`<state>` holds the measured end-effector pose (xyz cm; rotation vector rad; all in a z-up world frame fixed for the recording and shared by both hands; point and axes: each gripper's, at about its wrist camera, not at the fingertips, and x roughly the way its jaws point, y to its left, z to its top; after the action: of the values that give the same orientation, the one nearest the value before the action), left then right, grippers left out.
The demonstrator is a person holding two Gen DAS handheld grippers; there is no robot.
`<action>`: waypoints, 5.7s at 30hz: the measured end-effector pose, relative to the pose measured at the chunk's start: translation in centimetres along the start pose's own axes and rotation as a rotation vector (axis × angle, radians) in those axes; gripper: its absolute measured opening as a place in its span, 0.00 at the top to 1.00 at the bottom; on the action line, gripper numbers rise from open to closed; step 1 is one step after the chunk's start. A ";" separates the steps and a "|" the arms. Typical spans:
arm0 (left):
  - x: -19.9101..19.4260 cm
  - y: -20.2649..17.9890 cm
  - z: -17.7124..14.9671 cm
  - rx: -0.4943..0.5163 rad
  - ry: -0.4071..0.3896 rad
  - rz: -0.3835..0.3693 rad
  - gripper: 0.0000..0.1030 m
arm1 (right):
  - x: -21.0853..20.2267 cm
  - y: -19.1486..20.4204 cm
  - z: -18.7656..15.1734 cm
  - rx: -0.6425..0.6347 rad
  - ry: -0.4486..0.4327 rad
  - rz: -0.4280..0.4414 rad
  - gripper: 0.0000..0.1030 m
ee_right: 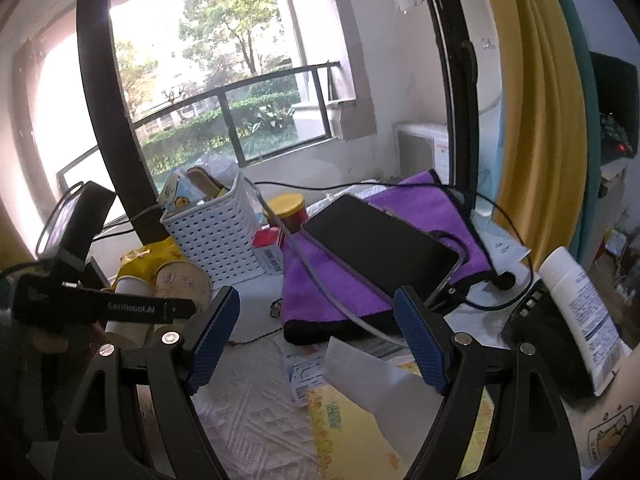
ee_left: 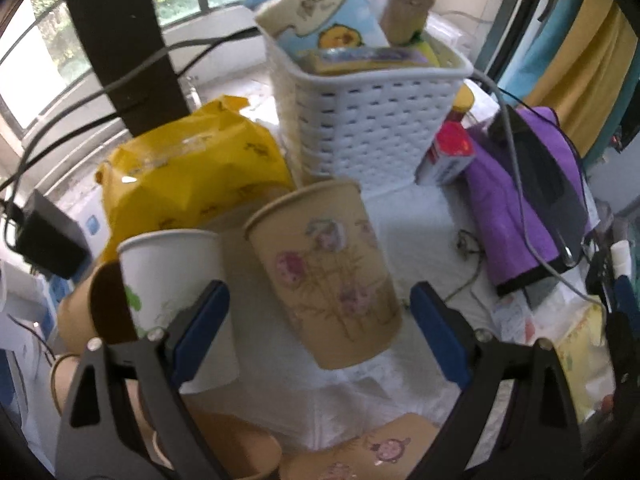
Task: Flip cup upright
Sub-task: 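Reach the left tool to the tan floral paper cup and close on it, then lift the floral cup with the left tool toward the right tool, then grasp the cup with the right tool while the left tool releases it, then lower the cup upright onto the glass tray and open the right tool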
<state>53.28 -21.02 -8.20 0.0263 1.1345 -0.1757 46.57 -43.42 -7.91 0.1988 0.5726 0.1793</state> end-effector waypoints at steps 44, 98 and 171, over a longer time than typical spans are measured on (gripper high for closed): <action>-21.4 7.2 -30.8 0.123 -0.508 -0.045 0.35 | -16.6 17.3 -6.8 -0.213 0.105 0.479 0.20; -25.2 7.4 -47.4 0.184 -0.778 0.025 0.32 | -21.2 27.7 -16.1 -0.298 0.390 0.828 0.34; -25.6 14.9 -47.4 -0.291 -0.625 -0.026 0.16 | -20.1 25.0 -18.5 -0.455 0.065 0.400 0.19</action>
<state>2.47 2.07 -6.22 -0.2853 0.5270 -0.0328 16.94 -21.26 -6.85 -0.1385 0.5376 0.6979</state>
